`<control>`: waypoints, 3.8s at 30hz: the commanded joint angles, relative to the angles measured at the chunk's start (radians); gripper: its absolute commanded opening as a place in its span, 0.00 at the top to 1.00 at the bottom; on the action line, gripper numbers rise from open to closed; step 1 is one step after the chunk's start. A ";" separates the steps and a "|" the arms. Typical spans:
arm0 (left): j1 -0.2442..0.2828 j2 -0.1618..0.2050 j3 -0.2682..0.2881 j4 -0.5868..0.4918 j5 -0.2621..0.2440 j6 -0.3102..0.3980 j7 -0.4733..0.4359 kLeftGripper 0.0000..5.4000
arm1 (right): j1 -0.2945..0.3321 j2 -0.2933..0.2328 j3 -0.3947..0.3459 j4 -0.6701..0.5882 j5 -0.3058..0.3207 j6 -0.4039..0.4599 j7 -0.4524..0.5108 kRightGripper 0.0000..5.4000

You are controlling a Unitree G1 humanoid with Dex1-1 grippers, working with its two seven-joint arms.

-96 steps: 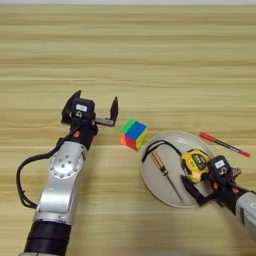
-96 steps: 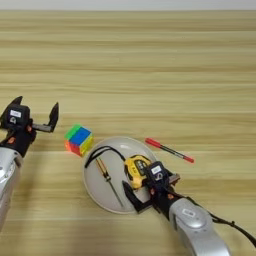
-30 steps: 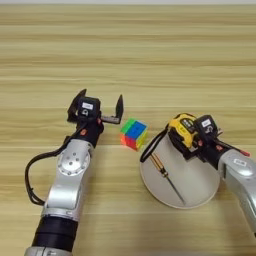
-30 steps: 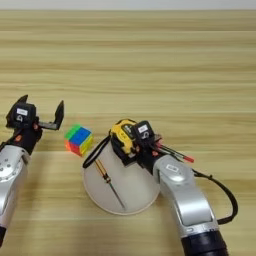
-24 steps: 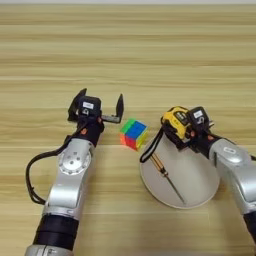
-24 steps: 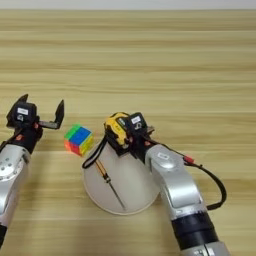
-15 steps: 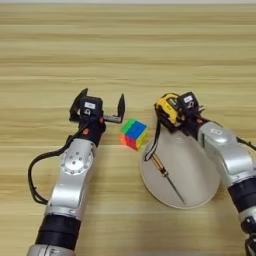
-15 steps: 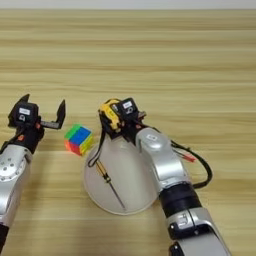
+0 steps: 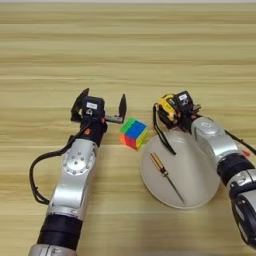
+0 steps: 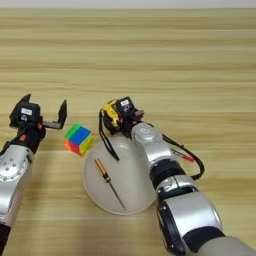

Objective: Move the objects on the table

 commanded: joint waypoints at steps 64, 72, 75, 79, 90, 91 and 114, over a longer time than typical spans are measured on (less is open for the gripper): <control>-0.031 0.054 0.059 0.081 -0.015 -0.026 -0.038 0.00 | 0.401 -0.150 0.000 -0.736 0.142 0.183 0.426 0.00; -0.029 0.057 0.061 0.078 -0.017 -0.025 -0.038 0.00 | 0.455 -0.188 0.065 -0.810 0.142 0.218 0.492 0.00; -0.029 0.057 0.061 0.076 -0.016 -0.025 -0.038 0.00 | 0.462 -0.199 0.082 -0.811 0.133 0.220 0.496 0.00; -0.027 0.056 0.062 0.072 -0.016 -0.028 -0.038 0.00 | 0.462 -0.208 0.102 -0.799 0.120 0.231 0.486 0.00; -0.026 0.055 0.062 0.065 -0.018 -0.028 -0.038 0.00 | 0.503 -0.254 0.203 -0.806 0.047 0.220 0.512 0.00; -0.026 0.055 0.062 0.065 -0.018 -0.029 -0.039 0.00 | 0.512 -0.263 0.218 -0.813 0.037 0.214 0.520 0.00; -0.030 0.053 0.062 0.076 -0.017 -0.037 -0.037 0.00 | 0.525 -0.291 0.317 -0.758 -0.077 0.161 0.508 0.23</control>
